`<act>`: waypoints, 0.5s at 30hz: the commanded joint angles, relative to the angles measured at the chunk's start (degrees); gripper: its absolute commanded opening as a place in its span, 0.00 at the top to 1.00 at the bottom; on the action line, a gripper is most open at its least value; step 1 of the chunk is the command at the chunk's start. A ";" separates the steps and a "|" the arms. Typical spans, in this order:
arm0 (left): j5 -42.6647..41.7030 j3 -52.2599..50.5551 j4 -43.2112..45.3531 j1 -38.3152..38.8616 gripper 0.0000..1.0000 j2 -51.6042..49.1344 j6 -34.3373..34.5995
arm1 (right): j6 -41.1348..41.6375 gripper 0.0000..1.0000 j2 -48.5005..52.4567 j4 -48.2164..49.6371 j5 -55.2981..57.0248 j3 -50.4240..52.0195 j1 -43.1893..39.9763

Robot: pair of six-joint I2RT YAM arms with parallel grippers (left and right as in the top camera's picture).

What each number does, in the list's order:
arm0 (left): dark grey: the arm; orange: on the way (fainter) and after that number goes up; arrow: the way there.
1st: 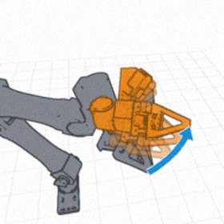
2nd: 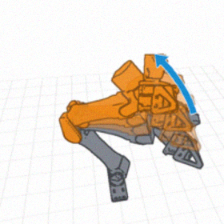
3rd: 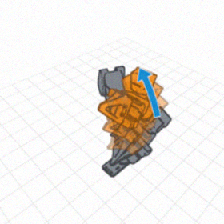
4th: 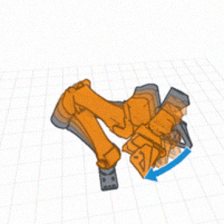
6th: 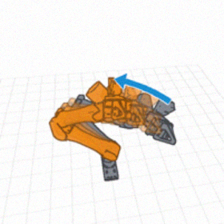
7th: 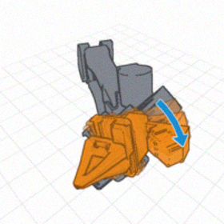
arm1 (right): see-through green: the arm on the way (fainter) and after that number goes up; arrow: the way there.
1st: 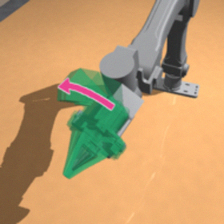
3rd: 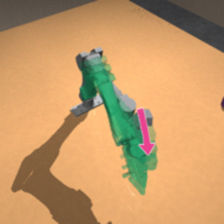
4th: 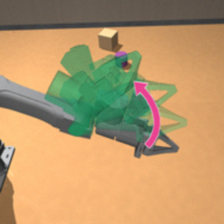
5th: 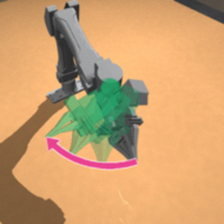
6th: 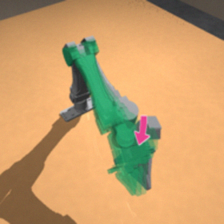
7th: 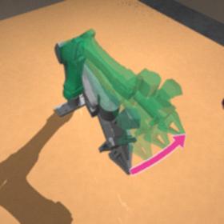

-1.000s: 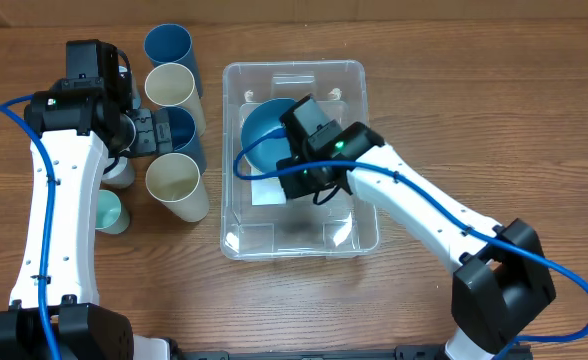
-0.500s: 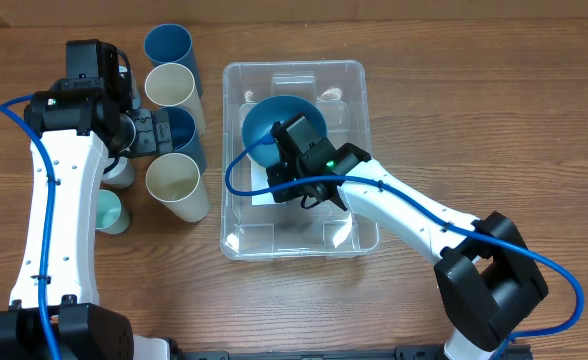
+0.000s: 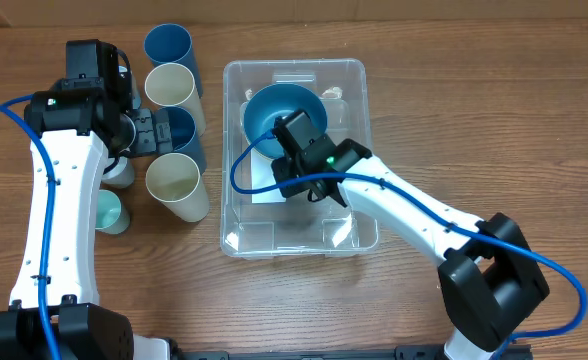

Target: Pack container

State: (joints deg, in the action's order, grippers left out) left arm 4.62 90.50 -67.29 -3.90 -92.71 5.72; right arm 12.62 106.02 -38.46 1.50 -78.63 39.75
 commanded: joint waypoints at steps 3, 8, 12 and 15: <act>0.28 1.18 0.22 -0.22 0.00 -0.35 -1.03 | -0.66 0.48 -13.31 -8.92 1.57 -10.99 -0.39; 0.28 1.18 0.22 -0.22 0.00 -0.35 -1.03 | 3.13 0.36 -23.65 -15.26 12.90 -14.10 -2.69; 0.28 1.18 0.22 -0.22 0.00 -0.35 -1.03 | 3.93 0.26 -31.69 -18.40 16.92 -14.10 -10.36; 0.28 1.18 0.22 -0.22 0.00 -0.35 -1.03 | 6.62 0.18 -35.89 -20.00 16.85 -14.08 -19.50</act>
State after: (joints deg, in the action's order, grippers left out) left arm 4.62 90.50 -67.29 -3.90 -92.71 5.72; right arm 15.73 73.19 -57.08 14.09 -92.05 28.64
